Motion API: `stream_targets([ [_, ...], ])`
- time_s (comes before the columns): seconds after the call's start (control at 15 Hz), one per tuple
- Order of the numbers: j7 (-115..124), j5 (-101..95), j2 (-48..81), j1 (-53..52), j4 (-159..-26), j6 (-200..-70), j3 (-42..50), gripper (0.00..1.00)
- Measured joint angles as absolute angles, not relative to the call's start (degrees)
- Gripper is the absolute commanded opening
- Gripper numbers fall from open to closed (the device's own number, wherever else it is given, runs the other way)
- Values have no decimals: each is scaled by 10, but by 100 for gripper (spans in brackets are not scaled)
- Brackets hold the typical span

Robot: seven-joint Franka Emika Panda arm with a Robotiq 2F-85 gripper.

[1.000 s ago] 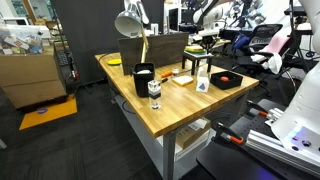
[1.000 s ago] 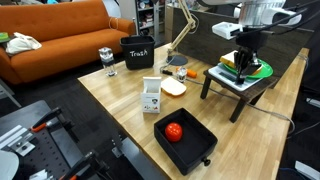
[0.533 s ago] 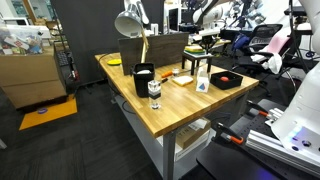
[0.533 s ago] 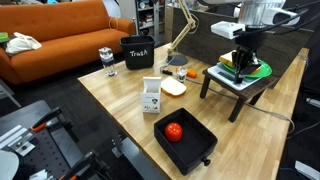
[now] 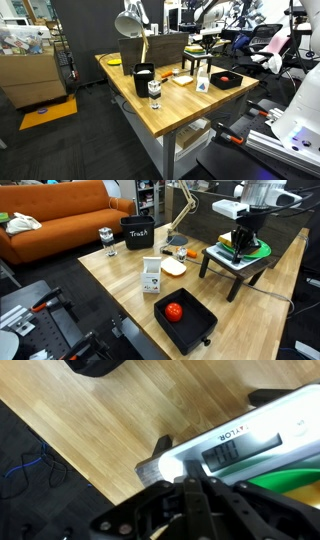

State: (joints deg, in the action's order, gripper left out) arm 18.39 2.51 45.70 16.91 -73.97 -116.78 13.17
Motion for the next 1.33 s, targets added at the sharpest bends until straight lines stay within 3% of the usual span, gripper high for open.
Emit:
stream_targets([
  [1.33, 168, -21, 393, 152, -800, -1174, 134, 0],
])
